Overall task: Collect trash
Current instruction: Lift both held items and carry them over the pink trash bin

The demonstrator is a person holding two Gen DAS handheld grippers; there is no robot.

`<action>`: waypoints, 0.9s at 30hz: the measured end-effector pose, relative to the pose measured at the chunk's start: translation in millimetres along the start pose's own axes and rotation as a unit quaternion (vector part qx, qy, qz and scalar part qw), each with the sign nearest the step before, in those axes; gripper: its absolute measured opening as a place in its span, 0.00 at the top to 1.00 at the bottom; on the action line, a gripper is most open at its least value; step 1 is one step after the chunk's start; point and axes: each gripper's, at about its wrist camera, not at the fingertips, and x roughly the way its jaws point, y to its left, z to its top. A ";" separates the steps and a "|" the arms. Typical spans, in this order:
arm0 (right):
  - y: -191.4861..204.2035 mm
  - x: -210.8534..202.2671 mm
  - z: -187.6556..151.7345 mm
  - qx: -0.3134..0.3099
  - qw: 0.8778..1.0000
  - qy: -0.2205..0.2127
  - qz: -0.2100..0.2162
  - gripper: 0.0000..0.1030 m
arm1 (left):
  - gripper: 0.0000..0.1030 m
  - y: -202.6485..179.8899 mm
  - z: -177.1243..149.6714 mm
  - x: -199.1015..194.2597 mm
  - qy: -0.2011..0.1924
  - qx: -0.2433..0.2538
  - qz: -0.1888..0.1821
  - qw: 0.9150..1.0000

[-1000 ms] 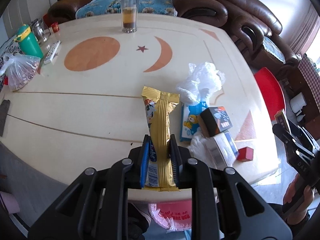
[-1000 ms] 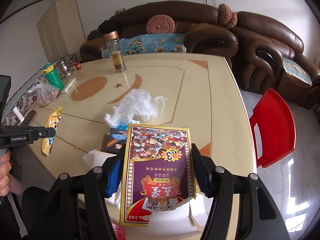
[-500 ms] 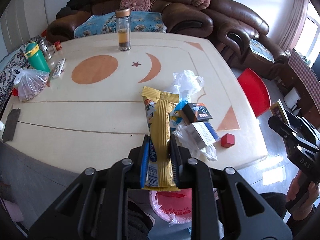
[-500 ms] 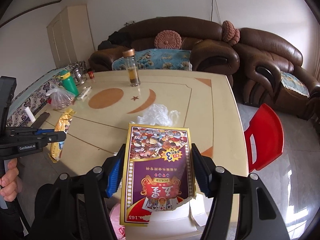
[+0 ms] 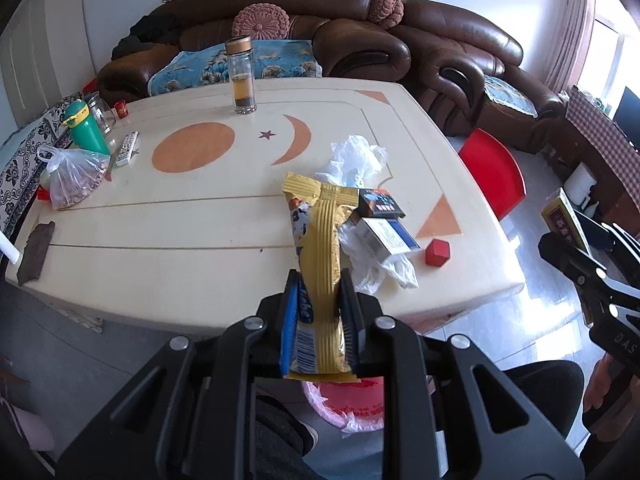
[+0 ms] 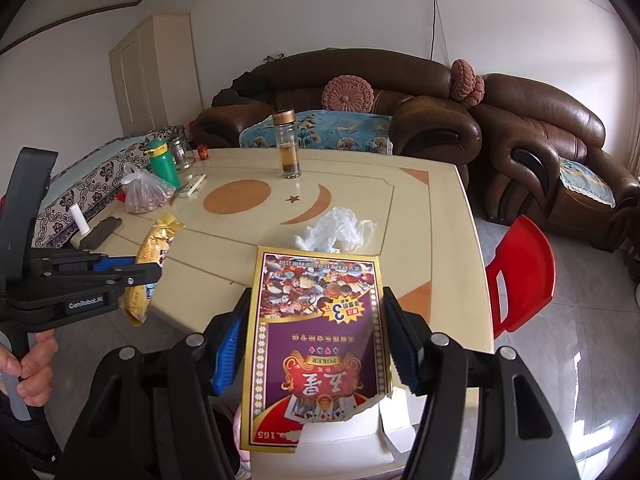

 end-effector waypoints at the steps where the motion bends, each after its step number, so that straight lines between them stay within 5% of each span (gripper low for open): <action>1: 3.3 -3.5 -2.8 -0.003 1.000 0.001 0.000 0.42 | 0.80 -1.8 -3.4 -1.6 -0.001 0.002 0.000 1.000; 27: 50.1 -3.2 -63.3 -0.019 0.999 0.043 0.027 0.42 | 0.80 -16.7 -65.1 25.9 0.041 0.028 0.001 0.999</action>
